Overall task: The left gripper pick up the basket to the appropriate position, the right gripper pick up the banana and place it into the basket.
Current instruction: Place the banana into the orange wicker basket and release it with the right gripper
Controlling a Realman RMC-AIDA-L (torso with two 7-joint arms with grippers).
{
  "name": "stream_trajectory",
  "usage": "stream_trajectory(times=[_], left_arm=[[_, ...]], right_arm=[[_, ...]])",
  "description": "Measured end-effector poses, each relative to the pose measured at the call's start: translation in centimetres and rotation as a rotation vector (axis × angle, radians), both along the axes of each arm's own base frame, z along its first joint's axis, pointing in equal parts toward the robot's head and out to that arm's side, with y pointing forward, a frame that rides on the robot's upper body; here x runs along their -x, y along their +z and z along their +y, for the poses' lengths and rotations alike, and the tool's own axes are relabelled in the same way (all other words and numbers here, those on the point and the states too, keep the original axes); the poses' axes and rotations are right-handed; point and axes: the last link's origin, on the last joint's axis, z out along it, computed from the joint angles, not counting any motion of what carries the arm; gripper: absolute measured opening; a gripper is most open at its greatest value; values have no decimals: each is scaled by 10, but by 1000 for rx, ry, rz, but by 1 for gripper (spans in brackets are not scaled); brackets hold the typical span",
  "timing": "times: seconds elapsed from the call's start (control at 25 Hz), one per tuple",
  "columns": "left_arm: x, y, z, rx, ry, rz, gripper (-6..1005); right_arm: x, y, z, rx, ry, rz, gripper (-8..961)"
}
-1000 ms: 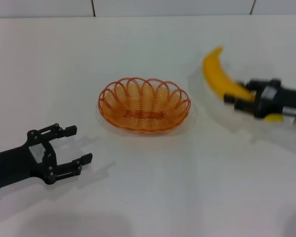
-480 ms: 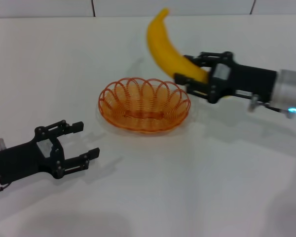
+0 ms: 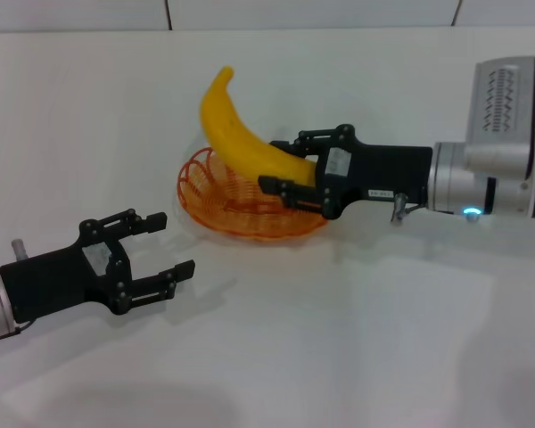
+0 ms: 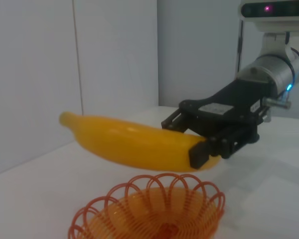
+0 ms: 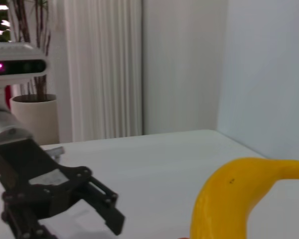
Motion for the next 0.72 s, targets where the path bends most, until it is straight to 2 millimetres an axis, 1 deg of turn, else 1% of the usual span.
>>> stream_trajectory(times=[0.28, 0.52, 0.64, 0.72], left_arm=[[0, 0, 0, -1, 2, -2, 775], [3, 1, -2, -5, 10, -3, 775], [5, 2, -4, -7, 18, -3, 775], [7, 3, -6, -9, 21, -1, 775]], right_arm=[[2, -4, 1, 6, -3, -5, 491], [3, 0, 2, 12, -24, 18, 493], [-1, 7, 2, 18, -48, 29, 731], [-8, 17, -2, 10, -43, 35, 803]])
